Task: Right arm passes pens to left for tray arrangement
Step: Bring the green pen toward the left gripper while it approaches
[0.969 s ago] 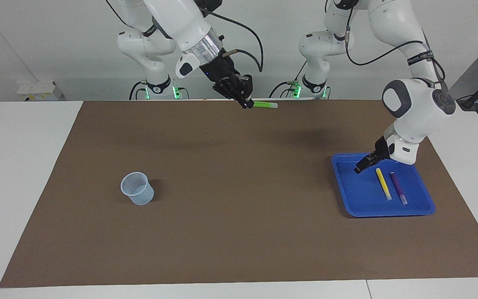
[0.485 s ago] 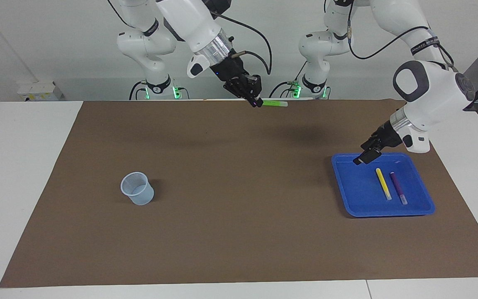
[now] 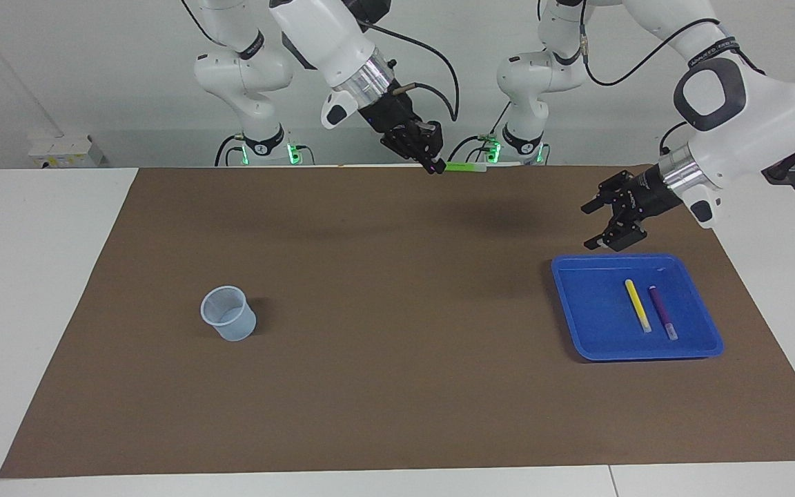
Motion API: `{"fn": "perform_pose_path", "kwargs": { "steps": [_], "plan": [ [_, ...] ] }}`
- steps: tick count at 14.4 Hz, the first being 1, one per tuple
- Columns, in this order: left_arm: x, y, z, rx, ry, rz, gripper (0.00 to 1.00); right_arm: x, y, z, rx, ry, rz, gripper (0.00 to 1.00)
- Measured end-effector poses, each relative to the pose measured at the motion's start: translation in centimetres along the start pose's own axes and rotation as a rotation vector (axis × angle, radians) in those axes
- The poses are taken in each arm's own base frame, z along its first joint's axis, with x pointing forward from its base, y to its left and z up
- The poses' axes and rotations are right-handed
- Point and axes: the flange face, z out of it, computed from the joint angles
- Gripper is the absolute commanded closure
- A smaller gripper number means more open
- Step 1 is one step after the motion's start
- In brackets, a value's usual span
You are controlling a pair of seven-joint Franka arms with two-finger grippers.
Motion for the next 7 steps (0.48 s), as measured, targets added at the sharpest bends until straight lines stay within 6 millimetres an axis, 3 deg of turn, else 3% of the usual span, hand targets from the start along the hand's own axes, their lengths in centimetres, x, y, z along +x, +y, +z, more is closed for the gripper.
{"fn": "perform_pose_path", "kwargs": {
  "steps": [3,5,7],
  "plan": [
    [-4.4,-0.3,-0.3,-0.006,-0.007,-0.158,0.07,-1.3,0.0,1.3,0.091,0.054,-0.018,1.00],
    [-8.1,-0.8,0.1,-0.003,-0.002,-0.253,0.08,-0.9,0.2,1.4,0.111,0.073,-0.027,1.00],
    [-10.2,-1.1,0.1,-0.006,0.001,-0.309,0.08,-0.1,0.4,1.3,0.117,0.091,-0.067,1.00]
  ]
}}
